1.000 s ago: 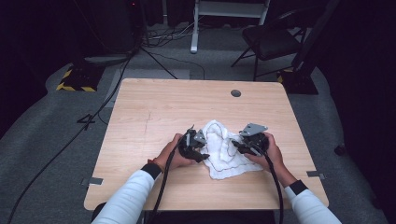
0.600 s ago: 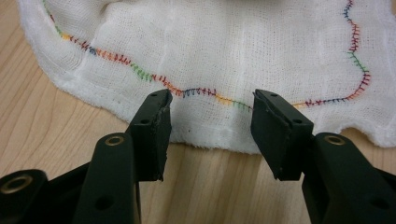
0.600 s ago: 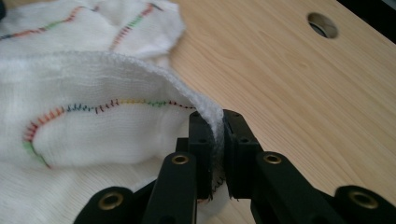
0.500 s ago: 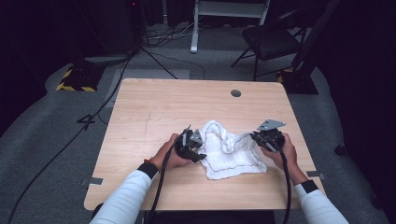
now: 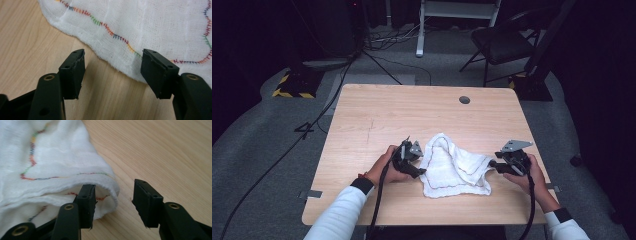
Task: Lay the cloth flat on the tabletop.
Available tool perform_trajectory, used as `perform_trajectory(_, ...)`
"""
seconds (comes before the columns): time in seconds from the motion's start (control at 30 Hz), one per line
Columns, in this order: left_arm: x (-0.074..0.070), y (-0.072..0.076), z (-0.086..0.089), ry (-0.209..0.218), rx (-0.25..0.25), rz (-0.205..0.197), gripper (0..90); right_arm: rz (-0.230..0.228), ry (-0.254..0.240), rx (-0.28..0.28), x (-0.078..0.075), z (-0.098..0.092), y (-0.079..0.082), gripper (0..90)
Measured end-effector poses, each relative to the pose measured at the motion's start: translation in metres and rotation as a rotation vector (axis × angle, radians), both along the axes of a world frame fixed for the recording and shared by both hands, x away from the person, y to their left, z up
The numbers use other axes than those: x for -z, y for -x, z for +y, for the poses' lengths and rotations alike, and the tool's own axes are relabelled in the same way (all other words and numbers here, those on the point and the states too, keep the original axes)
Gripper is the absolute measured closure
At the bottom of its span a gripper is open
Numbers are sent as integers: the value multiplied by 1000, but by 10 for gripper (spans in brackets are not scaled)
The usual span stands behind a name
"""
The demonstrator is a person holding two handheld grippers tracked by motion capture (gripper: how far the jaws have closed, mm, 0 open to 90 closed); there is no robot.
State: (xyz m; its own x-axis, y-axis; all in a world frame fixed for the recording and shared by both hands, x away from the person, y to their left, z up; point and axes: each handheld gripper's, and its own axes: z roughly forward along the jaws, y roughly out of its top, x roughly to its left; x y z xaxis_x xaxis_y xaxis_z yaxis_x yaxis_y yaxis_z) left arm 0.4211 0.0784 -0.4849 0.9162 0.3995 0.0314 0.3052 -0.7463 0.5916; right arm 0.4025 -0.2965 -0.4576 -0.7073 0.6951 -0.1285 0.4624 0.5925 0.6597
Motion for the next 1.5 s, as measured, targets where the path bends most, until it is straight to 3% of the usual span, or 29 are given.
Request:
perform_trajectory(0.07, -2, -1, -4, -12, -6, -24, 319, -27, -12, -58, -6, 4, 7, 489)
perform_trajectory(0.1, -2, -1, -4, -12, -6, -24, 309, -27, -12, -58, -6, 4, 7, 489)
perform_trajectory(0.17, -7, -6, -7, 40, -32, -22, 285, -54, -9, -126, -11, 11, 17, 461)
perform_trajectory(0.27, -11, -9, -8, 67, -56, -55, 267, -71, 8, -151, -14, 13, 24, 448)
perform_trajectory(0.4, -15, -22, -10, 116, -93, -54, 250, -86, -44, -221, -19, 15, 39, 446)
perform_trajectory(0.5, -12, -34, -15, 124, -106, -52, 249, -55, -67, -275, -10, 27, 47, 459)
perform_trajectory(0.57, -6, -45, -23, 110, -122, -59, 249, -33, -26, -310, 4, 42, 49, 477)
perform_trajectory(0.63, -4, -48, -25, 107, -128, -53, 249, -22, -16, -318, 8, 45, 48, 482)
perform_trajectory(0.73, 3, -61, -31, 94, -161, -60, 263, 2, 44, -332, 24, 53, 45, 496)
perform_trajectory(0.87, 7, -70, -34, 113, -180, -37, 261, 4, 39, -316, 25, 51, 42, 575)
perform_trajectory(0.9, 8, -73, -34, 119, -185, -30, 260, 0, 44, -313, 25, 51, 42, 630)
perform_trajectory(1.0, 11, -78, -38, 118, -167, -22, 287, -20, 55, -298, 22, 49, 40, 750)
perform_trajectory(1.1, 8, -80, -39, 143, -140, -11, 353, -67, 16, -255, 10, 43, 36, 839)
perform_trajectory(1.2, 4, -81, -39, 150, -136, -26, 356, -91, 4, -231, 3, 39, 34, 848)
perform_trajectory(1.37, -8, -86, -35, 173, -156, -67, 283, -130, -37, -172, -9, 30, 27, 855)
perform_trajectory(1.43, -8, -91, -34, 176, -188, -74, 281, -131, -67, -128, -12, 25, 20, 855)
perform_trajectory(1.5, -6, -96, -34, 173, -217, -79, 281, -135, -60, -110, -13, 25, 17, 853)
